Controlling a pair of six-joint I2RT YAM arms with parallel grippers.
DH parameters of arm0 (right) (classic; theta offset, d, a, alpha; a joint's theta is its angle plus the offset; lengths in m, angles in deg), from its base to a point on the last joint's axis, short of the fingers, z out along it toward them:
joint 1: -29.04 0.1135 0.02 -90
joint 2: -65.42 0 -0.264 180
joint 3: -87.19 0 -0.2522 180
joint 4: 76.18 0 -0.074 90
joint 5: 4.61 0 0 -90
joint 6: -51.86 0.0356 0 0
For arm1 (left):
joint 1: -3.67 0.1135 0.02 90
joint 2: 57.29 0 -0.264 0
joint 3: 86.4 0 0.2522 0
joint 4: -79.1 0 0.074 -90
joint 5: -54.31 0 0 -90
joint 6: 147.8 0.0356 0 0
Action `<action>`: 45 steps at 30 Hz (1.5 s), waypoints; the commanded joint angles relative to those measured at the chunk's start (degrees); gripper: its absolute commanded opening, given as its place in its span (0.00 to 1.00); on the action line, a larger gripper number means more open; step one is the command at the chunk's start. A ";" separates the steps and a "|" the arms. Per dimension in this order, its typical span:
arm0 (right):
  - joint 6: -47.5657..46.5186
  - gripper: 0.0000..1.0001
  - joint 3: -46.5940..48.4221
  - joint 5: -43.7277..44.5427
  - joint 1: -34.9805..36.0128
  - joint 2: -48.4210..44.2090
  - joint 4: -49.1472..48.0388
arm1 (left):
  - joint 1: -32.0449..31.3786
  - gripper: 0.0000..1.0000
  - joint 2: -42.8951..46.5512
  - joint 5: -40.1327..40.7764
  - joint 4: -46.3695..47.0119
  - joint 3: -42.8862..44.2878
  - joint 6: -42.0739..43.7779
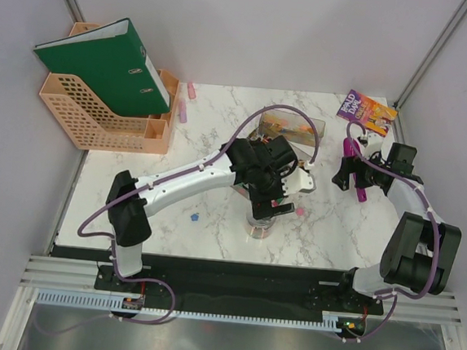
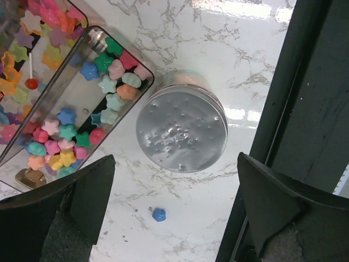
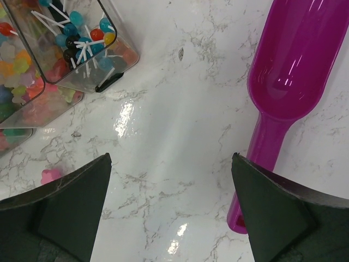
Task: Pack the candies
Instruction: Close the bottle lid on the packing bottle, then move the packing bottle to the center of the board.
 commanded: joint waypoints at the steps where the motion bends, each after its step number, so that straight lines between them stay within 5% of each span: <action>1: -0.83 0.98 1.80 -1.29 -0.34 -1.54 0.38 | -0.30 1.00 3.71 -1.07 -0.70 1.21 -0.18; 7: -10.40 0.98 5.83 -17.08 1.85 -3.91 13.81 | 3.19 0.87 9.50 6.56 2.01 -5.37 -2.02; 9: -18.04 0.86 6.89 -19.65 5.36 -6.02 22.73 | 7.23 0.69 11.87 7.81 4.55 -10.18 -5.26; 10: -19.98 0.78 8.46 -21.58 6.51 -6.29 25.84 | 11.87 0.41 12.15 5.81 5.01 -11.52 -6.32; 12: -25.95 0.53 10.05 -23.87 9.94 -6.03 34.95 | 18.64 0.05 12.41 2.47 5.71 -14.33 -10.00; 13: -29.02 0.43 11.71 -25.80 10.99 -5.59 38.15 | 20.42 0.02 12.24 -1.21 5.97 -15.22 -11.24; 14: -30.44 0.30 12.60 -25.99 13.70 -5.33 40.18 | 21.75 0.02 12.32 -2.37 6.41 -16.10 -12.30; 15: -30.37 0.01 13.39 -25.64 15.29 -5.24 41.77 | 23.50 0.02 12.32 -3.52 6.94 -18.54 -14.05; 23: -29.23 0.00 21.92 -15.19 36.46 -2.16 44.24 | 25.89 0.02 12.50 -7.31 12.56 -27.96 -17.58; 37: -29.93 0.00 20.26 -4.21 49.49 6.63 44.25 | 33.18 0.02 14.44 -7.22 15.38 -32.36 -18.73; 45: -29.67 0.00 18.67 -0.50 49.76 4.44 43.72 | 33.89 0.02 14.35 -7.04 15.82 -32.54 -18.55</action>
